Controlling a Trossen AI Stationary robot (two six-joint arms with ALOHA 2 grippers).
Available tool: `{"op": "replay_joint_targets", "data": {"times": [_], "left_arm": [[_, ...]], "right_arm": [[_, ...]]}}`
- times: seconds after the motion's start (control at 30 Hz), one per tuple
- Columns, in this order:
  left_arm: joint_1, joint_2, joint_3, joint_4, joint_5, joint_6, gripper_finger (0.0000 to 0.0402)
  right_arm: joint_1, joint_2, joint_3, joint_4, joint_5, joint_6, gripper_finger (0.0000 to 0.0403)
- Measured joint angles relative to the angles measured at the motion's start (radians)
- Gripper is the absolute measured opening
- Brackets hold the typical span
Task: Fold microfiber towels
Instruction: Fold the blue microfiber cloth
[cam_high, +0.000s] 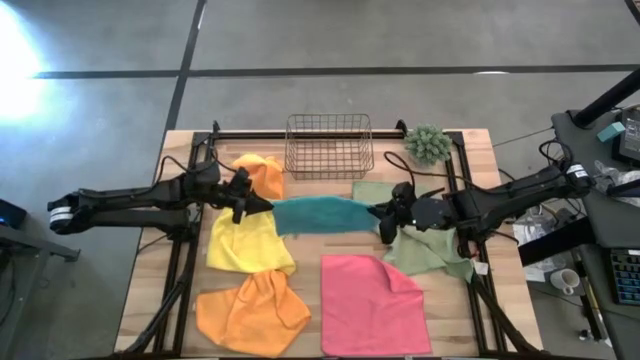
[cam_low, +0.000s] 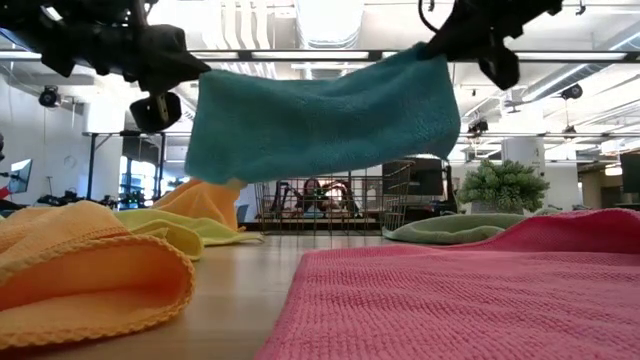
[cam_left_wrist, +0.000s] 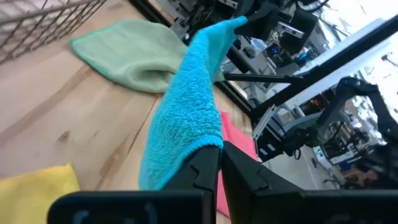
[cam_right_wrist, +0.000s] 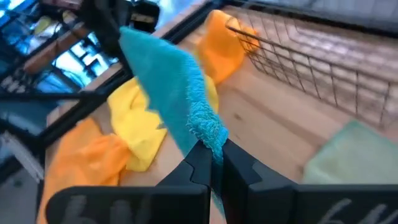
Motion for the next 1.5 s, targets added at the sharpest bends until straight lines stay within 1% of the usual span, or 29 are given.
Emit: {"op": "replay_joint_targets", "data": {"times": [0.03,0.07,0.1,0.13,0.17,0.23,0.3,0.4,0.53,0.73,1.0,1.13,1.27,1.4,1.5], "left_arm": [[0.000,-0.001,0.000,0.001,0.000,0.021,0.0001],[-0.001,-0.001,0.000,0.001,0.000,0.039,0.0001],[-0.001,-0.002,0.000,0.001,0.000,0.055,0.0001],[-0.001,-0.004,0.000,0.000,0.000,0.073,0.0001],[-0.001,-0.006,0.000,0.000,-0.001,0.088,0.0001],[-0.001,-0.017,0.000,-0.001,-0.002,0.100,0.0001],[-0.001,-0.024,0.000,0.000,-0.004,0.102,0.0001],[-0.001,-0.036,0.001,-0.003,-0.005,0.100,0.0001],[-0.007,-0.043,0.001,-0.038,-0.008,0.082,0.0001],[-0.066,-0.043,0.001,-0.051,-0.008,0.068,0.0001],[-0.187,-0.036,0.001,-0.049,-0.016,-0.070,0.0001],[-0.245,-0.028,0.001,-0.053,-0.071,-0.101,0.0001],[-0.255,0.001,0.001,-0.087,-0.155,-0.136,0.0001],[-0.253,0.056,0.001,-0.113,-0.258,-0.144,0.0001],[-0.253,0.117,0.001,-0.113,-0.328,-0.190,0.0001]], "right_arm": [[0.001,0.000,0.000,0.027,-0.017,-0.056,0.0008],[0.001,0.000,0.000,0.044,-0.008,-0.089,0.0008],[0.004,0.000,0.000,0.042,0.033,-0.091,0.0008],[0.005,0.000,0.000,0.028,0.072,-0.069,0.0008],[0.003,-0.001,0.000,0.023,0.077,-0.058,0.0008],[-0.006,0.000,0.000,0.035,0.044,-0.051,0.0008],[-0.005,0.000,0.000,0.025,0.076,0.010,0.0008],[-0.006,0.000,0.000,0.045,0.039,0.035,0.0008],[0.023,0.000,0.000,0.056,0.033,0.046,0.0008],[0.090,0.000,0.000,0.056,0.034,0.078,0.0008],[0.197,0.012,0.000,0.066,0.055,0.212,0.0008],[0.221,0.051,0.000,0.064,0.059,0.274,0.0008],[0.214,0.105,0.000,0.061,0.063,0.303,0.0008],[0.165,0.150,0.000,0.053,0.078,0.349,0.0008],[0.113,0.187,0.000,0.034,0.083,0.422,0.0008]]}}
